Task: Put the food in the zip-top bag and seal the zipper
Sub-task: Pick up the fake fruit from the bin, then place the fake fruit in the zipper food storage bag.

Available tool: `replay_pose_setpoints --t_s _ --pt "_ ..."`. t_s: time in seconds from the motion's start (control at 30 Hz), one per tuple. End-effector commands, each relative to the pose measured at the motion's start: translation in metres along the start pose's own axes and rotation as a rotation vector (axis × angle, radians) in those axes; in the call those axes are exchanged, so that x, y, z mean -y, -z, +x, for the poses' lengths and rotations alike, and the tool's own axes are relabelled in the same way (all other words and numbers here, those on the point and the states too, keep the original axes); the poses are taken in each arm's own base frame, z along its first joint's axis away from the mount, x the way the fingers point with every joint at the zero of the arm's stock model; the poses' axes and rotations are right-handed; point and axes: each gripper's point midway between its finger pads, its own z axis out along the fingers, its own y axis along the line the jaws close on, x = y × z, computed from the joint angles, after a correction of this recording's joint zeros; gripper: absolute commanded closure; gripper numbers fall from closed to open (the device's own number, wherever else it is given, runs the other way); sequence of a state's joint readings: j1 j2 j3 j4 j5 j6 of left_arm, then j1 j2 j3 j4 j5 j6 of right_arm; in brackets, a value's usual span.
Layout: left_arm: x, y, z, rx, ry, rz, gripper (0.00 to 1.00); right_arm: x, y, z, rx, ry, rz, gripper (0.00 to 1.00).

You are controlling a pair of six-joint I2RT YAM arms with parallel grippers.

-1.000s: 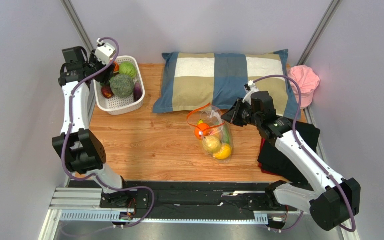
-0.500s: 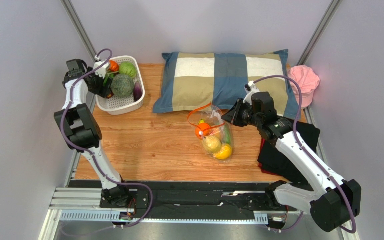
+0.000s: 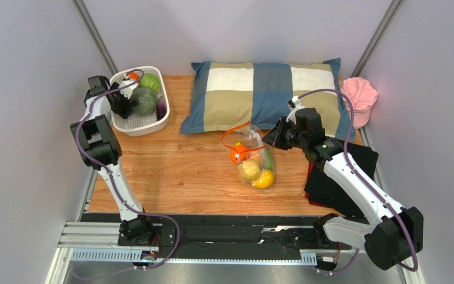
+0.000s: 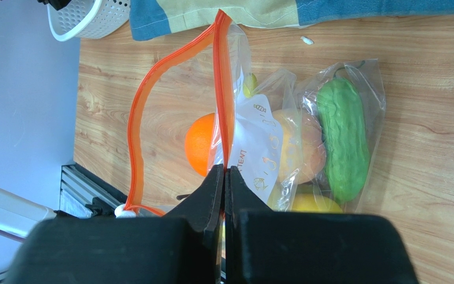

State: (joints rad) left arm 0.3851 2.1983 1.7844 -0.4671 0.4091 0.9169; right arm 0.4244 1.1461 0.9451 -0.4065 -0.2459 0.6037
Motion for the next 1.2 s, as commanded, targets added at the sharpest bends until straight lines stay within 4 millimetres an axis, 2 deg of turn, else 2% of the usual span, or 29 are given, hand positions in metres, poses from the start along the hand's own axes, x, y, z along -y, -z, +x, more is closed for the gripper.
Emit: replay_pose_setpoints --t_s 0.0,0.07,0.1,0.23,0.33,0.37,0.4,0.43,0.5,0.57,0.73,0.83,0.87,0.93,0.97,1.0,1.03,1.07,1.1,1.13,1.17 --pt "-0.028 -0.006 -0.017 0.058 -0.084 -0.056 0.14 0.001 -0.002 -0.003 0.005 0.021 -0.003 1.00" --pt "-0.026 -0.017 -0.007 0.033 -0.086 -0.040 0.14 0.001 -0.003 -0.005 0.004 0.019 0.001 1.00" --pt "-0.031 -0.018 -0.006 0.015 -0.091 -0.060 0.14 0.001 -0.004 -0.006 0.004 0.017 0.001 1.00" --pt "-0.023 -0.023 0.006 -0.023 -0.118 -0.008 0.20 0.000 -0.006 -0.008 0.003 0.017 0.005 1.00" --pt "-0.017 -0.016 0.005 -0.025 -0.130 0.017 0.34 0.000 -0.007 -0.008 -0.001 0.017 0.007 1.00" --pt "-0.013 -0.014 0.004 -0.020 -0.127 0.025 0.44 0.000 -0.007 -0.008 0.000 0.017 0.006 1.00" --pt "-0.012 -0.011 0.002 -0.013 -0.124 0.024 0.48 0.000 -0.007 -0.009 0.004 0.017 0.006 1.00" --pt "-0.015 -0.001 -0.007 0.002 -0.131 0.008 0.54 0.000 -0.006 -0.008 0.002 0.016 0.006 1.00" --pt "-0.015 0.008 -0.015 0.025 -0.128 -0.001 0.58 0.000 -0.005 -0.009 0.005 0.022 0.005 1.00" --pt "-0.021 0.027 -0.031 0.050 -0.113 -0.032 0.64 -0.001 -0.004 -0.010 0.010 0.028 0.002 1.00" --pt "-0.033 0.074 -0.068 0.103 -0.079 -0.103 0.70 -0.003 0.000 -0.011 0.020 0.034 -0.007 1.00" --pt "-0.024 0.095 -0.082 0.093 -0.092 -0.112 0.71 -0.003 0.002 -0.011 0.030 0.038 -0.008 1.00" --pt "-0.019 0.099 -0.082 0.081 -0.087 -0.108 0.72 -0.003 0.002 -0.010 0.030 0.038 -0.008 1.00" --pt "-0.009 0.118 -0.096 0.092 -0.085 -0.112 0.73 -0.004 0.004 -0.011 0.037 0.046 -0.014 1.00" --pt "0.002 0.124 -0.100 0.108 -0.063 -0.080 0.74 -0.003 0.004 -0.012 0.039 0.049 -0.014 1.00" --pt "0.013 0.144 -0.119 0.160 -0.031 -0.066 0.74 -0.004 0.004 -0.012 0.040 0.051 -0.015 1.00" --pt "0.026 0.153 -0.129 0.199 -0.021 -0.025 0.75 -0.004 0.005 -0.012 0.041 0.056 -0.016 1.00" --pt "0.051 0.161 -0.141 0.256 -0.005 0.057 0.75 -0.004 0.006 -0.013 0.045 0.058 -0.016 1.00" --pt "0.066 0.190 -0.163 0.322 -0.005 0.067 0.75 -0.004 0.006 -0.012 0.045 0.062 -0.018 1.00" --pt "0.091 0.201 -0.184 0.378 -0.026 0.123 0.75 -0.005 0.007 -0.013 0.048 0.063 -0.022 1.00" --pt "0.121 0.210 -0.196 0.438 -0.022 0.212 0.74 -0.006 0.008 -0.013 0.048 0.067 -0.027 1.00"
